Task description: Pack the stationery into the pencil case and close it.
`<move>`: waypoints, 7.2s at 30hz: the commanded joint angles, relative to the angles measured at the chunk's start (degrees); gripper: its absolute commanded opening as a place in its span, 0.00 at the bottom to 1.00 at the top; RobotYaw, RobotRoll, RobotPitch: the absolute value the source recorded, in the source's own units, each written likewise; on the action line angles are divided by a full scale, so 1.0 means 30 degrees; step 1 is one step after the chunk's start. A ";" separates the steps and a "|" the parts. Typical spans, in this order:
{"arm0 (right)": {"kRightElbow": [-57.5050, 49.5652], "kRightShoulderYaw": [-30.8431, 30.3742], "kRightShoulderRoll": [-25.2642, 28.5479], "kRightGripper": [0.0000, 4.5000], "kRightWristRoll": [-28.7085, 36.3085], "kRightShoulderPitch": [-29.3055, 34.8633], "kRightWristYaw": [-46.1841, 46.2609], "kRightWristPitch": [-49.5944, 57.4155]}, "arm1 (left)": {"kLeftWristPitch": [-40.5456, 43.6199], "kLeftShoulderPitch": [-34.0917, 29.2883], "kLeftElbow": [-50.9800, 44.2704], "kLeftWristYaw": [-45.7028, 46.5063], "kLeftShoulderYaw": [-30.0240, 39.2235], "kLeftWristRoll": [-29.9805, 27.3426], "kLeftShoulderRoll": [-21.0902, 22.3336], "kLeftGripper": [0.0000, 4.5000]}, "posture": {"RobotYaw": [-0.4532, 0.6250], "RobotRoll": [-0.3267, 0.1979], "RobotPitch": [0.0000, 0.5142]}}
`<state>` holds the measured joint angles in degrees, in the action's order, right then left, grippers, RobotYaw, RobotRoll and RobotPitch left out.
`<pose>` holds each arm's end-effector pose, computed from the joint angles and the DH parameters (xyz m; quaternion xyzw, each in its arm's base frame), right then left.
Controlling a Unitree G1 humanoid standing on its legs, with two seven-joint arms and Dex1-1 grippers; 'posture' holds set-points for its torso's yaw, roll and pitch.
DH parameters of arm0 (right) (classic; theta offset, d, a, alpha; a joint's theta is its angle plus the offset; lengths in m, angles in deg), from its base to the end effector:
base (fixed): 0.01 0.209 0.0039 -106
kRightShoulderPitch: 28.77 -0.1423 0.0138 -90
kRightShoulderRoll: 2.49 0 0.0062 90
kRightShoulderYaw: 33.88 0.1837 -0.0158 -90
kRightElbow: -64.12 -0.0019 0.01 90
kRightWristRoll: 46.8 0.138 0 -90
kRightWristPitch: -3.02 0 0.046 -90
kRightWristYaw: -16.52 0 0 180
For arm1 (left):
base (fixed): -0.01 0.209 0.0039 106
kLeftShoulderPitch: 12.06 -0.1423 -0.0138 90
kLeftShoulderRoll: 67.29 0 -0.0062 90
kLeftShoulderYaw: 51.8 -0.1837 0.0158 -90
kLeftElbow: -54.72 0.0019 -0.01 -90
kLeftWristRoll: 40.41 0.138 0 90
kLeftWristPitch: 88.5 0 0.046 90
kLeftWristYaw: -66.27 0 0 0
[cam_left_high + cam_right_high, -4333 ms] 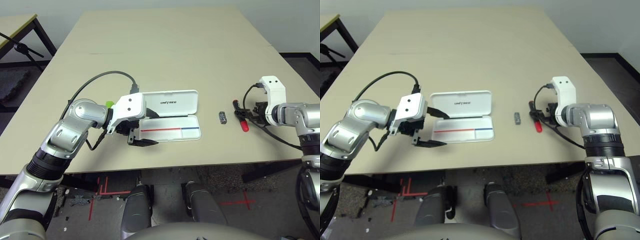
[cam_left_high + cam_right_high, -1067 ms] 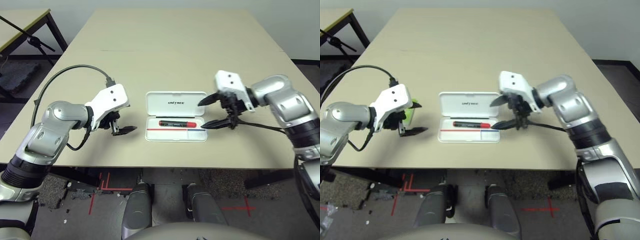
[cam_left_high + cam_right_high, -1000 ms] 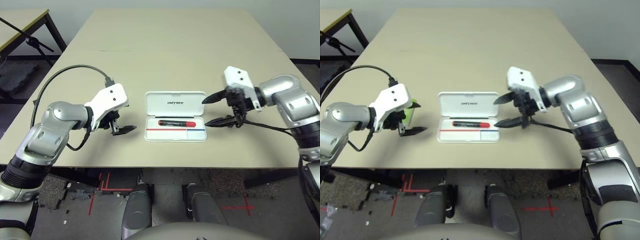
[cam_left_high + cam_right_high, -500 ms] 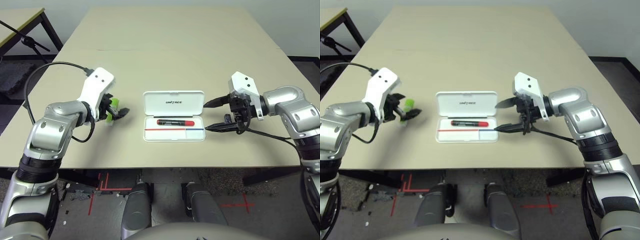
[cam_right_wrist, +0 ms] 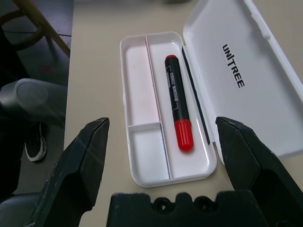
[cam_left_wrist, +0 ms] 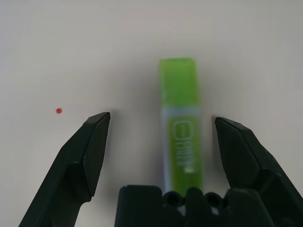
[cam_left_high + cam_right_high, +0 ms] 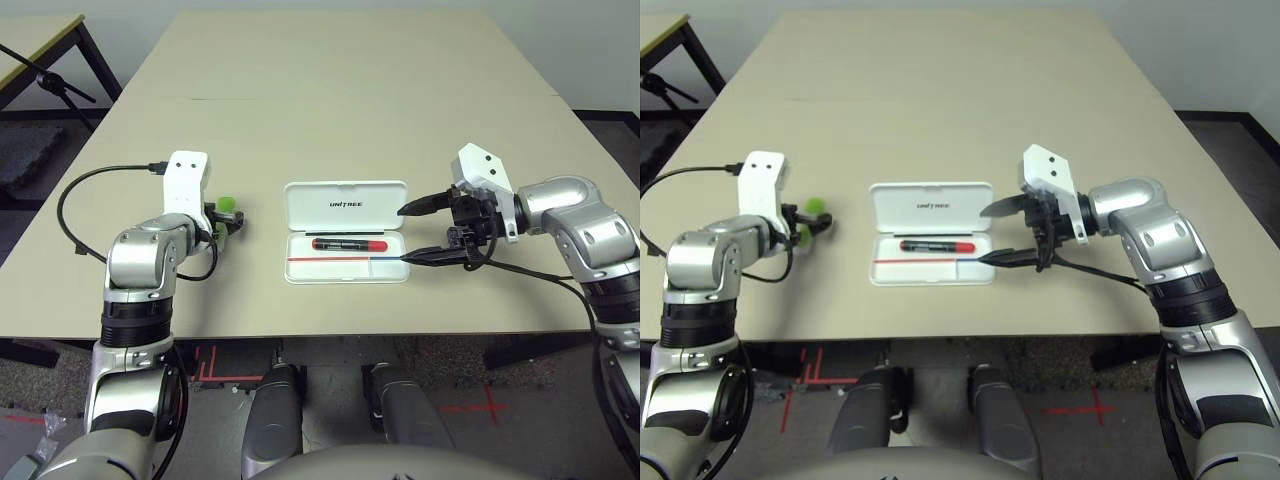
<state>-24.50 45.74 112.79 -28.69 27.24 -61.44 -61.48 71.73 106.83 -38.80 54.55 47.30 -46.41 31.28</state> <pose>0.2872 -0.2188 0.1894 -0.1952 0.1276 0.6434 0.7292 0.2663 0.2324 0.1483 0.0600 0.3091 0.0135 0.9490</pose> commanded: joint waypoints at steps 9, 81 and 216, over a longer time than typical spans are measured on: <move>-0.0295 0.0206 -0.0425 1.00 0.0359 -0.0026 0.0404 -0.0326 | 0.0437 -0.0527 0.0018 0.0267 -0.0194 -0.0240 -0.0517 0.79 | 0.43 0.62 0.26; -0.0728 -0.0747 0.1618 1.00 -0.0903 0.0781 -0.0804 -0.0902 | -1.5105 0.2043 -0.1851 -1.8092 -1.2058 0.0415 0.4613 0.24 | 0.37 0.62 0.19; -0.3224 -0.4459 0.1063 0.06 -0.2233 -0.1383 0.0078 -0.0366 | -1.2092 -0.0108 -0.6859 -1.8046 -0.6508 -0.3761 0.8926 1.00 | 0.41 0.62 0.31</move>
<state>-35.25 33.70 116.21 -34.28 23.42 -60.66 -61.19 35.18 107.05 -58.89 0.01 28.64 -58.27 57.76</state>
